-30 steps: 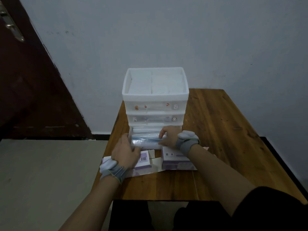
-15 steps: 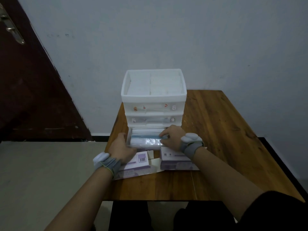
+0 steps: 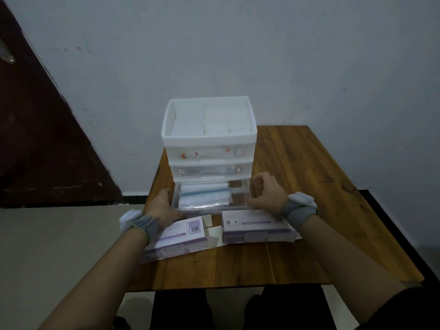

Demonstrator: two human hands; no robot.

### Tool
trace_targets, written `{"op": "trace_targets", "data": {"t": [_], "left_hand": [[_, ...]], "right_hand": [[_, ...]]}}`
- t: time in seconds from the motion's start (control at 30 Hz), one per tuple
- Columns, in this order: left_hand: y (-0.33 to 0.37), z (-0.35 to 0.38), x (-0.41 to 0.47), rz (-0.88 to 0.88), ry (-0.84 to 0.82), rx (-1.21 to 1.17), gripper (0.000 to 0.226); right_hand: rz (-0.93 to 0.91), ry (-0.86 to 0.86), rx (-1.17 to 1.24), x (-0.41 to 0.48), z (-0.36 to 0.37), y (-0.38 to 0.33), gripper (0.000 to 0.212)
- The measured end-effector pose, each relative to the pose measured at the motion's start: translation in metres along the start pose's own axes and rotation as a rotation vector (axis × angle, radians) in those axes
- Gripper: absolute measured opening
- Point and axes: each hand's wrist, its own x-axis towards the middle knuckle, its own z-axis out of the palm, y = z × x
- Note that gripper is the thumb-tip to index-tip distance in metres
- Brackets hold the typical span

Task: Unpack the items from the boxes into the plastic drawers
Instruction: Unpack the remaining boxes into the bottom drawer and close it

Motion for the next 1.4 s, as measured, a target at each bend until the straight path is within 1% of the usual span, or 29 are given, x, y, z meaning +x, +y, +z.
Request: {"op": "trace_targets", "data": {"t": [0.03,0.07,0.1,0.13,0.23,0.33,0.43,0.5,0.57,0.6,0.63,0.67,0.73,0.77,0.8,0.83,0.87,0.9,0.97,1.03,1.13,1.27,1.33,1.37,1.4], "left_hand": [[0.0,-0.001,0.002,0.005,-0.01,0.001,0.108],[0.0,-0.001,0.003,0.014,-0.015,-0.001,0.11],[0.0,-0.002,0.005,0.029,-0.015,-0.006,0.11],[-0.002,-0.002,0.007,0.044,-0.014,-0.015,0.11],[-0.004,-0.003,0.01,0.11,-0.023,-0.03,0.104],[-0.006,-0.003,0.012,0.165,-0.018,-0.044,0.099],[-0.007,-0.002,0.019,0.206,-0.052,-0.055,0.098],[-0.006,-0.003,0.022,0.21,-0.097,-0.093,0.098],[-0.005,-0.004,0.026,0.192,-0.117,-0.154,0.096],[-0.005,-0.004,0.028,0.182,-0.114,-0.177,0.096],[-0.004,-0.004,0.03,0.174,-0.103,-0.194,0.099],[-0.004,-0.004,0.032,0.169,-0.087,-0.202,0.102],[-0.003,-0.003,0.036,0.164,-0.061,-0.206,0.105],[-0.003,-0.002,0.039,0.155,-0.059,-0.205,0.104],[-0.003,-0.002,0.042,0.146,-0.061,-0.199,0.104],[-0.004,-0.002,0.045,0.139,-0.068,-0.188,0.103],[-0.004,-0.002,0.048,0.133,-0.076,-0.176,0.103],[-0.004,-0.002,0.051,0.129,-0.081,-0.168,0.101],[-0.006,-0.002,0.056,0.124,-0.054,-0.177,0.095],[-0.007,0.001,0.06,0.123,0.038,-0.188,0.081],[-0.004,0.009,0.061,0.104,0.19,-0.159,0.062],[0.003,0.01,0.063,0.099,0.193,-0.115,0.058],[0.007,0.006,0.044,0.09,0.21,-0.138,0.058],[0.007,0.006,0.042,0.074,0.223,-0.149,0.058],[0.008,0.007,0.038,0.061,0.237,-0.157,0.057]], "right_hand": [[0.045,-0.055,0.084,0.005,-0.001,0.0,0.082],[0.079,-0.106,0.115,0.01,-0.002,0.001,0.096],[0.098,-0.144,0.103,0.014,-0.004,0.0,0.104],[0.103,-0.177,0.073,0.018,-0.004,0.0,0.105],[0.119,-0.255,0.052,0.024,0.003,0.002,0.089],[0.14,-0.194,0.065,0.027,0.01,0.004,0.074],[0.174,-0.181,-0.062,0.032,0.01,0.006,0.057],[0.146,-0.105,-0.124,0.035,0.013,0.005,0.047],[0.118,0.064,-0.133,0.037,0.016,0.002,0.045],[0.116,0.123,-0.116,0.037,0.015,0.001,0.048],[0.121,0.122,-0.063,0.038,0.014,0.001,0.054],[0.122,0.055,0.028,0.039,0.011,0.004,0.065],[0.093,-0.194,0.183,0.035,0.001,0.008,0.093],[0.055,-0.295,0.167,0.034,-0.002,0.01,0.105],[0.012,-0.337,0.089,0.033,-0.003,0.012,0.112],[-0.031,-0.31,-0.014,0.034,-0.001,0.014,0.113],[-0.061,-0.241,-0.092,0.035,0.001,0.016,0.11],[-0.081,-0.176,-0.117,0.039,0.004,0.016,0.105],[-0.054,-0.127,-0.081,0.045,0.006,0.014,0.097],[-0.004,-0.096,-0.1,0.052,0.009,0.012,0.09],[0.015,0.007,-0.162,0.055,0.014,0.015,0.073],[0.057,0.015,-0.137,0.059,0.012,0.015,0.071],[0.041,0.036,-0.131,0.042,0.006,0.01,0.069],[0.042,0.056,-0.117,0.041,0.008,0.01,0.064],[0.035,0.084,-0.109,0.038,0.011,0.012,0.054]]}}
